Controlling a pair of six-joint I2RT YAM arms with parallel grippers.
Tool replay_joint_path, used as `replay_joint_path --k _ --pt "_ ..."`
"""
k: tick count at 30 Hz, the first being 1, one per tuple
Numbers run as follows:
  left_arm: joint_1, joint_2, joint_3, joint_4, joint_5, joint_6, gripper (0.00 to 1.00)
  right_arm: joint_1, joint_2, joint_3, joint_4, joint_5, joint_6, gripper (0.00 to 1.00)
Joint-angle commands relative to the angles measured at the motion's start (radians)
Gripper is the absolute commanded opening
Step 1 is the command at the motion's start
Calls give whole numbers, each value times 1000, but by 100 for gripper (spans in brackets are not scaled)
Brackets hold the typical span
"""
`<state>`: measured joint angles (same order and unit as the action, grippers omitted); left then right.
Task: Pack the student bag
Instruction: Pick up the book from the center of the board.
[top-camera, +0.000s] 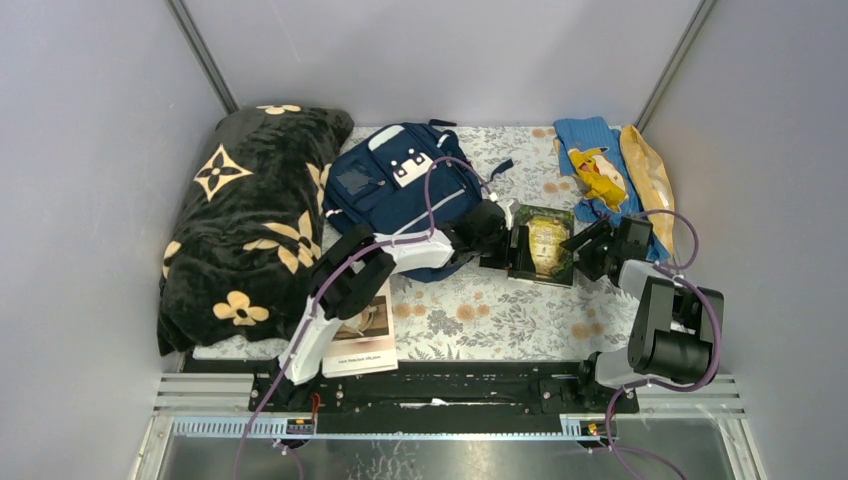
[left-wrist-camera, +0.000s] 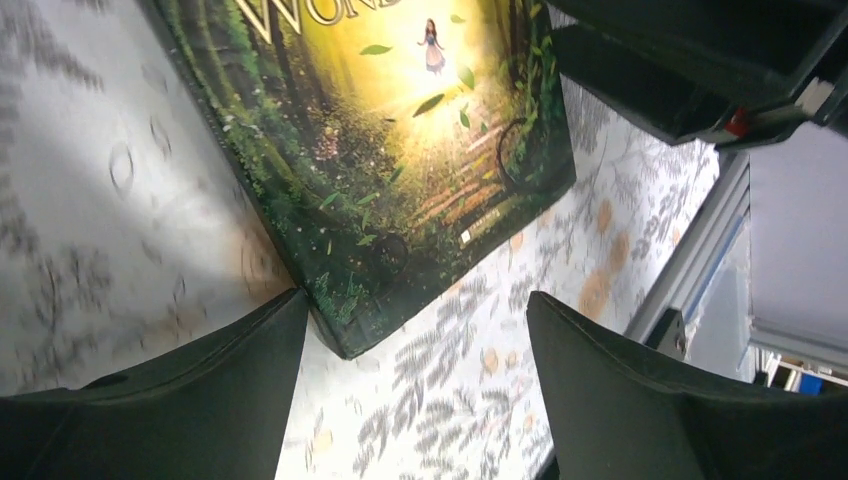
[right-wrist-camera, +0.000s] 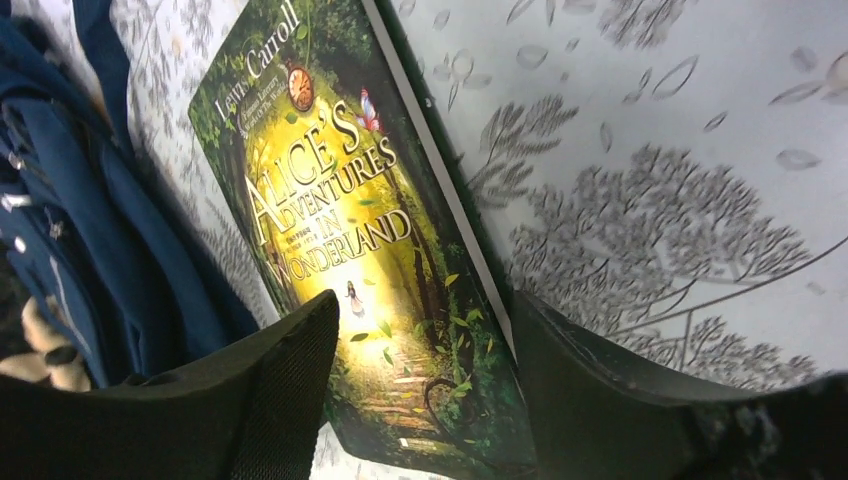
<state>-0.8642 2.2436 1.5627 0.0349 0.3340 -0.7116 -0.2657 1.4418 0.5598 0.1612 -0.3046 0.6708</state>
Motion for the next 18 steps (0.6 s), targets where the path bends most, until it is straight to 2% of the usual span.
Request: replay_joint_path --k 1,5,10,16,18 --pt "-35 -107 -98 127 43 -31 87 20 -76 -28 -56 -178 15 67" --pt "-34 -108 -92 78 32 0 87 20 -139 -60 -42 -234 15 59" --pt "-34 -94 -89 74 20 4 87 20 -145 -63 -9 -362 41 53" --pt "-29 -92 -76 44 1 18 87 20 -177 -80 17 -424 72 46" --pt "-28 -96 -83 37 -15 17 87 20 -168 -69 6 -468 69 40"
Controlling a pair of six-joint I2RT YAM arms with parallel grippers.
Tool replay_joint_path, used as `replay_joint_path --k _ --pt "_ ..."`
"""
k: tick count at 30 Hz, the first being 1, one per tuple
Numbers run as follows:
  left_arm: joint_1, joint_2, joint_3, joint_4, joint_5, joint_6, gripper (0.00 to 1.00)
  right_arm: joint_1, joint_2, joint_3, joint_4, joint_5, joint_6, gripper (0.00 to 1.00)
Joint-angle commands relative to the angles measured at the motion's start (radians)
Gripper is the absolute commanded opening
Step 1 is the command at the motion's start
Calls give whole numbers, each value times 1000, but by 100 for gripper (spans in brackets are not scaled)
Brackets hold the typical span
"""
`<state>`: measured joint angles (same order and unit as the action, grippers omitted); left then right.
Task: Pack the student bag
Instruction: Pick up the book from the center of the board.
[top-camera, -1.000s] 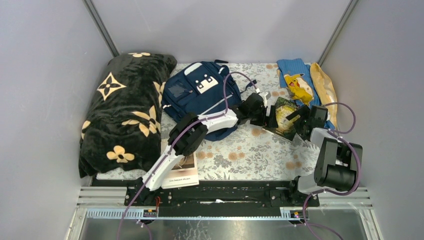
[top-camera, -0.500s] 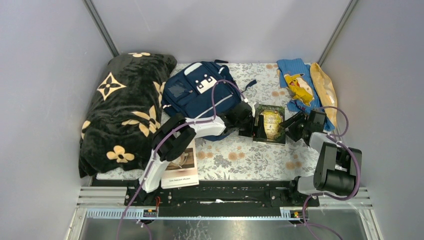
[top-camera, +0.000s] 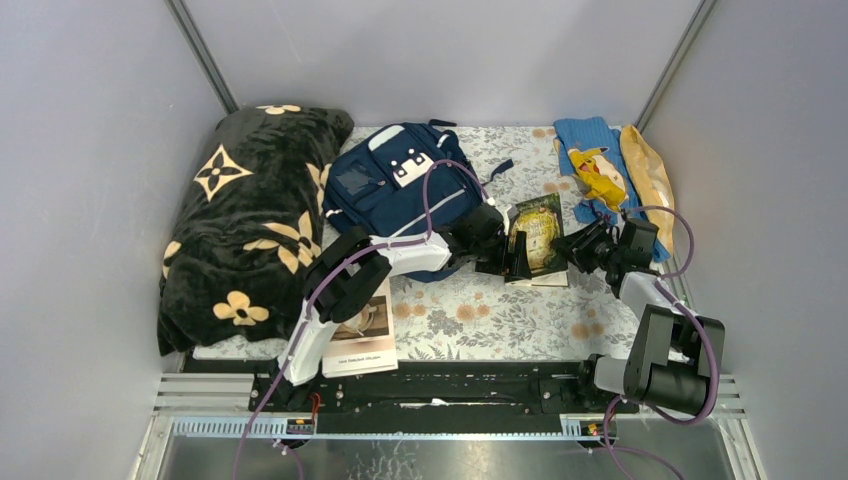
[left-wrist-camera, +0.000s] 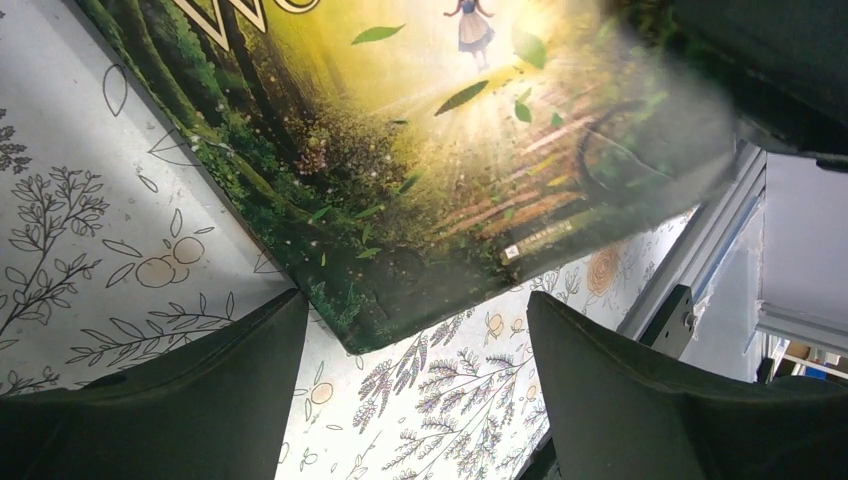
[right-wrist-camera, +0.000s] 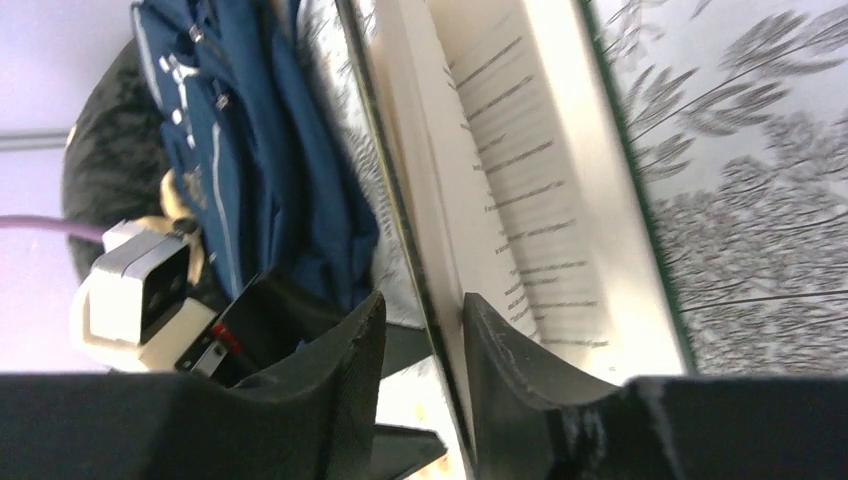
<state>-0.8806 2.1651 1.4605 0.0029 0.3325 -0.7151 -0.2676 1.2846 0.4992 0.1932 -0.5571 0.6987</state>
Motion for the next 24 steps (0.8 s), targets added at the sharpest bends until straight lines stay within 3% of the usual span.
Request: replay_joint_path --k 1,7,9,11,12,15,20,24 --pt "-9 -19 10 76 -15 15 87 23 -8 -6 -35 -237 37 35" --pt "-1 -28 -11 87 -14 10 87 24 -48 -20 -111 -232 -15 31" --pt "-1 -36 -9 75 -21 23 87 24 -51 -28 -107 -230 -16 19" --pt "1 -48 -1 52 -26 41 87 24 -55 -25 -104 -231 -11 2" --pt "3 -60 5 33 -30 52 87 24 -58 -21 -107 -230 -9 0" --pt "8 -143 -9 -11 -100 93 92 24 -68 -15 -82 -242 12 0" --pt "44 -273 8 -130 -123 153 98 24 -82 -79 172 -321 202 0" --pt "96 -338 -10 -156 -149 152 99 24 -102 -90 277 -350 283 0"
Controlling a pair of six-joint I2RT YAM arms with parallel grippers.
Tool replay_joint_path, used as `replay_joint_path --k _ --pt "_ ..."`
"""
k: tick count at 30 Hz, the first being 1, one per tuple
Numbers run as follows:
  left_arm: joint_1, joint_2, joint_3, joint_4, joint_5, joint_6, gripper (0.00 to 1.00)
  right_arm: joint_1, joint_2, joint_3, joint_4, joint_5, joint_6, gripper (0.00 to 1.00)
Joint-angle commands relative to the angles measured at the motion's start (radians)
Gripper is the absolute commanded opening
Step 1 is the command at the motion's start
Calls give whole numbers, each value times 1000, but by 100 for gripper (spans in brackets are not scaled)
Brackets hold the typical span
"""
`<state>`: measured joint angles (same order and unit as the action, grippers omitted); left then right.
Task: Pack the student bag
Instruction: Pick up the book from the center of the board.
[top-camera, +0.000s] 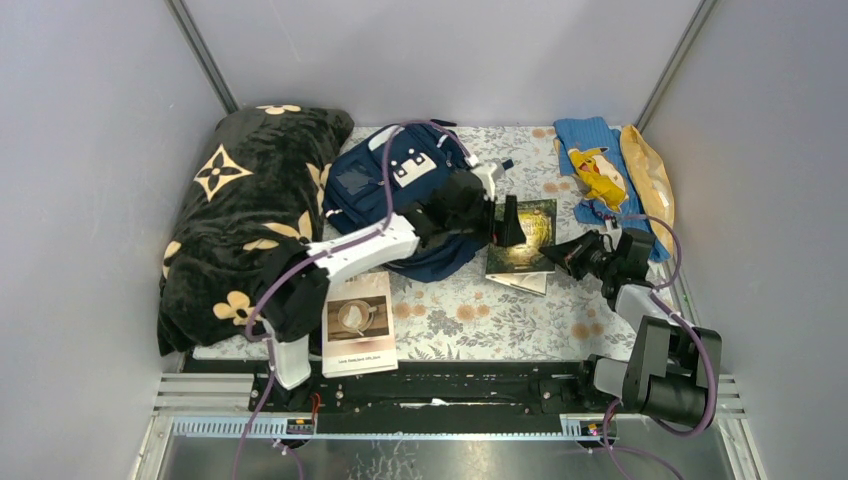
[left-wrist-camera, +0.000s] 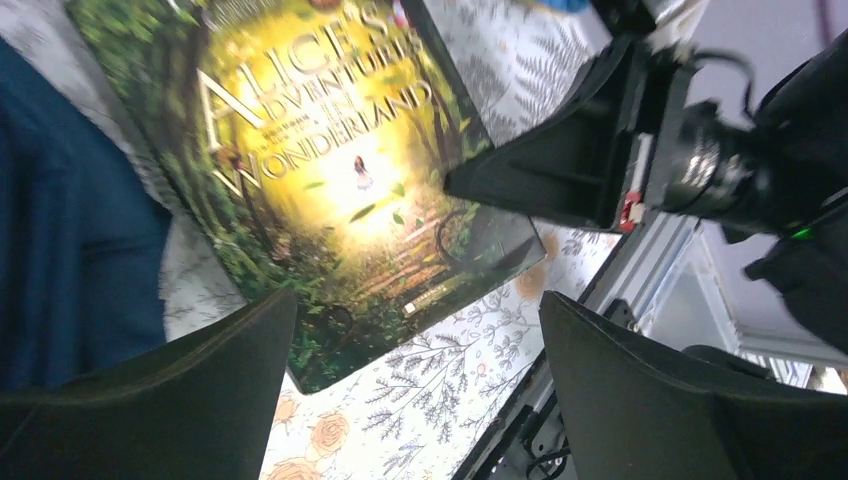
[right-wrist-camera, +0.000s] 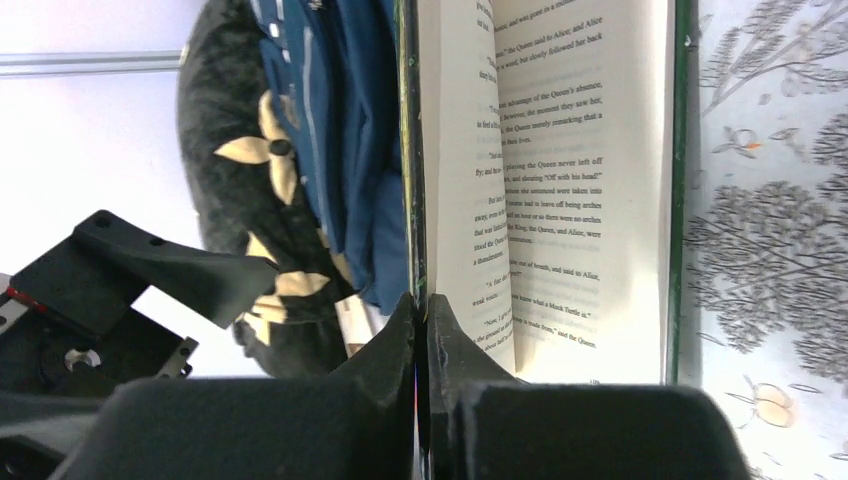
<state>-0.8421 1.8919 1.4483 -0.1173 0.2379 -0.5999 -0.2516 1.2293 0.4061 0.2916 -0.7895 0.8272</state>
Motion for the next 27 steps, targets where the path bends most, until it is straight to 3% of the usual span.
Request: replay_joint_path --k 1,5,8,14,20,27 --pt "77 -75 -19 -18 -44 24 99 8 -54 1 204 -127 175 0" --pt "174 -88 -90 57 113 -74 99 8 -75 -43 410 -174 318 0" --pt "218 -94 -141 125 210 -147 99 9 -92 -49 459 -192 344 0" --pt "224 -58 -187 302 334 -265 99 41 -78 -65 596 -235 405 0" --pt "232 2 -252 541 414 -450 98 135 -20 -48 616 -235 404 0" --pt "232 -25 -274 510 354 -428 61 186 64 -70 619 -193 387 0"
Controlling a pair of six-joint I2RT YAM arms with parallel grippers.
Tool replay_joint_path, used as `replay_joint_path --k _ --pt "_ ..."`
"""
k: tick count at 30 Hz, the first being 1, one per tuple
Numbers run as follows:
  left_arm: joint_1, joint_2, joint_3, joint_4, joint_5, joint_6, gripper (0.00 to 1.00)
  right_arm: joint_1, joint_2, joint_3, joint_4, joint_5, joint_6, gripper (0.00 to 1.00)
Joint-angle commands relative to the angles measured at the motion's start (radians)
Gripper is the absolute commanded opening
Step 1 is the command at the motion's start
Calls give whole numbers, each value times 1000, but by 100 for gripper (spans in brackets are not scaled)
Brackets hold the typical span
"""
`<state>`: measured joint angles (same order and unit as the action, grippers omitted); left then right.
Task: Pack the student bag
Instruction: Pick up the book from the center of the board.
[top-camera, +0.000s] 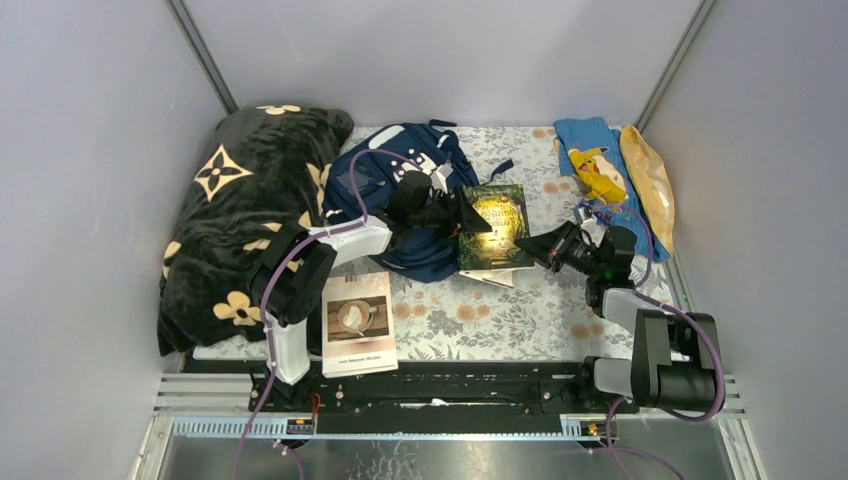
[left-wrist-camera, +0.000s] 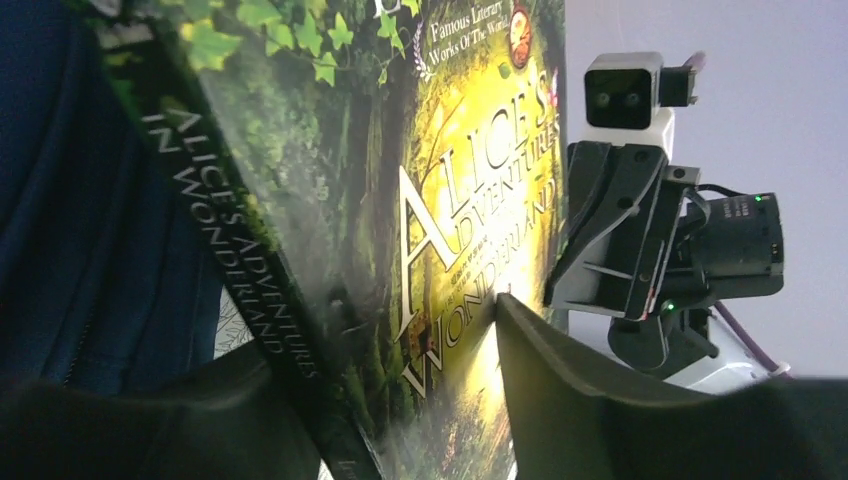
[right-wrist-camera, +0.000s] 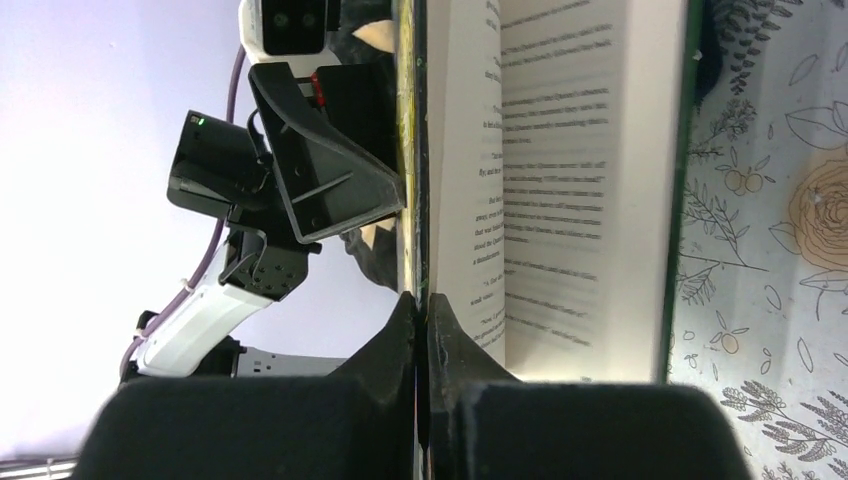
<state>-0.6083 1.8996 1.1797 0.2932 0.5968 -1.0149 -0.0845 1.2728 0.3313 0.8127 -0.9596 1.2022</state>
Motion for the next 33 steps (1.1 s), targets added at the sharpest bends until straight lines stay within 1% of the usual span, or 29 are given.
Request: replay_joint_path --k 1,2,3,5,6,7,8,9,10,11,12,13,14,16,18,20,22,25,28,33 --pt "-1 -41 -7 77 -18 -1 58 19 25 5 77 -13 -7 0" --pt "1 -46 -7 58 -29 14 52 19 26 10 43 -6 -31 0" --pt "2 -50 -6 39 -38 30 46 19 24 20 -7 2 -59 6" --pt "12 -52 -9 19 -44 47 30 19 2 47 -155 37 -146 48" --pt "18 -55 -13 20 -40 47 25 19 -17 61 -237 67 -192 66" --pt "25 -55 -14 22 -35 45 20 19 -43 79 -333 105 -242 79" --pt "33 -59 -15 27 -30 39 15 19 -68 98 -420 147 -285 90" --pt "42 -63 -17 35 -26 31 13 19 -92 120 -502 188 -323 96" --pt "52 -71 -18 46 -23 22 12 19 -114 133 -576 224 -339 99" --pt "61 -79 -19 54 -25 13 12 19 -130 141 -609 260 -343 100" --pt "71 -90 -19 63 -33 4 12 19 -143 141 -619 285 -335 100" --pt "82 -108 -19 73 -48 -7 12 19 -151 128 -587 284 -307 100" --pt "91 -122 -21 86 -59 -18 12 19 -156 106 -523 264 -251 100" --pt "109 -161 -29 118 -100 -47 10 20 -146 37 -313 222 -92 100" --pt "121 -207 -56 175 -163 -83 7 31 -122 -25 -92 218 62 100" --pt "125 -246 -79 214 -236 -115 7 50 -106 -45 7 248 131 100" --pt "124 -265 -85 230 -290 -128 7 78 -98 -39 55 286 151 100" --pt "125 -265 -86 248 -323 -150 4 158 -111 -30 128 378 171 100" --pt "125 -265 -107 298 -339 -197 1 224 -125 7 84 473 133 100" --pt "123 -279 -184 411 -375 -279 0 307 2 74 211 503 171 100"
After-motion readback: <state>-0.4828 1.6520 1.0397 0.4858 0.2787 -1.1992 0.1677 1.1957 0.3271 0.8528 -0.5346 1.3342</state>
